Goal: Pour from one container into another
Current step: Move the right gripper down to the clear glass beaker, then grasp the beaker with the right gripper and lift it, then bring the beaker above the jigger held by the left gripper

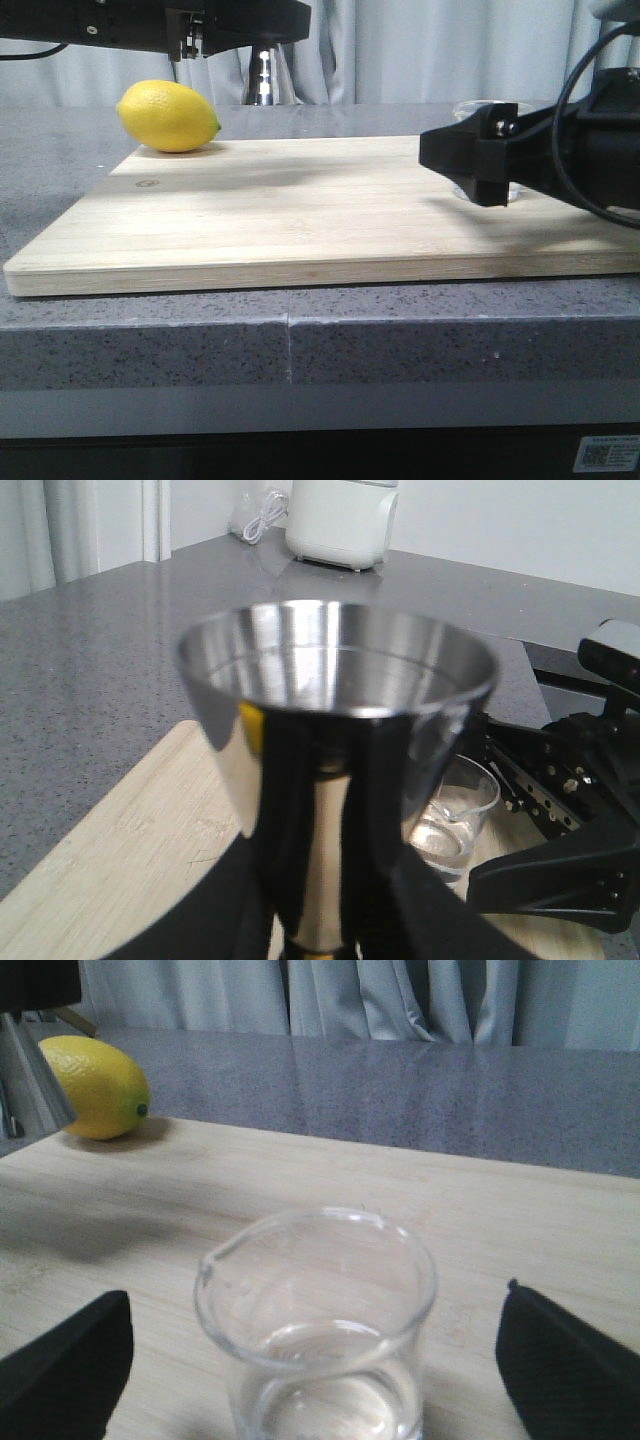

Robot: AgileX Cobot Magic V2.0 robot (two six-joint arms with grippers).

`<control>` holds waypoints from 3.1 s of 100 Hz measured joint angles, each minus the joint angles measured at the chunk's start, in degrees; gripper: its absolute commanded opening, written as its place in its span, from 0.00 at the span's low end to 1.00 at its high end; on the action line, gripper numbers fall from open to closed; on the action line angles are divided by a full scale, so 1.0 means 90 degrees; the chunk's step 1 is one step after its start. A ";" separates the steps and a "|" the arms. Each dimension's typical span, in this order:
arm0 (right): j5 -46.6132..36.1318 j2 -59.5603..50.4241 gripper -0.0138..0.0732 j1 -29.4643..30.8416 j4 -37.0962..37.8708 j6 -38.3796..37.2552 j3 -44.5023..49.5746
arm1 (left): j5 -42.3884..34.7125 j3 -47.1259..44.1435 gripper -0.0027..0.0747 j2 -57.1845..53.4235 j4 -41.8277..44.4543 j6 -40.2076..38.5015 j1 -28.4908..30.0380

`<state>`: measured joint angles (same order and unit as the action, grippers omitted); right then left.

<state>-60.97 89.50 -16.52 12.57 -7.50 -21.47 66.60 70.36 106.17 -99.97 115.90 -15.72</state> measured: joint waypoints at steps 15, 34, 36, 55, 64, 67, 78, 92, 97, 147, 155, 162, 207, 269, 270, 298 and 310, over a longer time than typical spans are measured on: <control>0.0000 0.0000 0.93 0.0000 0.0014 0.0000 -0.0082 | 0.0000 0.0000 0.01 0.0000 0.0000 0.0000 0.0000; 0.0028 0.0000 0.91 0.0000 0.0017 0.0000 -0.0082 | -0.0010 0.0000 0.01 0.0000 0.0000 0.0000 0.0000; 0.0042 0.0000 0.90 0.0000 0.0017 0.0000 -0.0082 | -0.0010 0.0000 0.01 0.0000 0.0000 0.0000 0.0000; 0.0052 0.0000 0.70 0.0000 0.0027 0.0000 -0.0082 | -0.0010 0.0000 0.01 0.0000 0.0000 0.0000 0.0000; 0.0052 0.0000 0.64 0.0000 0.0027 0.0000 -0.0082 | -0.0010 0.0000 0.01 0.0000 0.0000 0.0000 0.0000; 0.0052 0.0000 0.63 0.0000 0.0027 0.0000 -0.0082 | -0.0010 0.0000 0.01 0.0000 0.0000 0.0000 0.0000; 0.0052 0.0000 0.63 0.0000 0.0027 0.0000 -0.0082 | -0.0010 0.0000 0.01 0.0000 0.0000 0.0000 0.0000; 0.0052 0.0069 0.63 0.0000 0.0027 0.0000 -0.0091 | -0.0010 0.0000 0.01 0.0000 0.0011 0.0000 0.0000; 0.0052 0.0124 0.63 0.0000 0.0027 0.0000 -0.0091 | -0.0010 0.0000 0.01 0.0000 0.0011 0.0000 0.0000; -0.0009 0.0250 0.43 0.0000 0.0041 0.0000 -0.0091 | -0.0010 0.0000 0.01 0.0000 0.0011 0.0000 0.0000; -0.0025 0.0250 0.41 0.0000 0.0041 0.0000 -0.0091 | -0.0010 0.0000 0.01 0.0000 0.0011 0.0000 0.0000; -0.0065 0.0250 0.41 0.0000 0.0041 0.0000 -0.0091 | -0.0010 0.0000 0.01 0.0000 0.0011 0.0000 0.0000; -0.0165 0.0233 0.41 0.0000 0.0268 -0.0001 -0.0122 | -0.0010 0.0000 0.01 0.0000 0.0011 0.0000 0.0000; 0.2983 -0.0630 0.41 0.0000 0.2167 -0.0001 -0.2481 | -0.0010 0.0000 0.01 0.0000 0.0089 0.0000 -0.0146; 0.3036 -0.0630 0.41 0.0000 0.2211 -0.0001 -0.2539 | -0.0010 0.0000 0.01 0.0000 0.0089 0.0000 -0.0146; 0.3723 -0.0630 0.41 0.0000 0.2716 -0.0001 -0.3528 | -0.0010 0.0000 0.01 0.0000 0.0089 0.0000 -0.0187; 0.3861 -0.0630 0.41 0.0000 0.2816 -0.0001 -0.3789 | -0.0010 0.0000 0.01 0.0000 0.0089 0.0014 -0.0268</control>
<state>-26.22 83.83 -16.52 37.92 -7.51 -55.57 66.51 70.36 106.17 -99.17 116.03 -18.13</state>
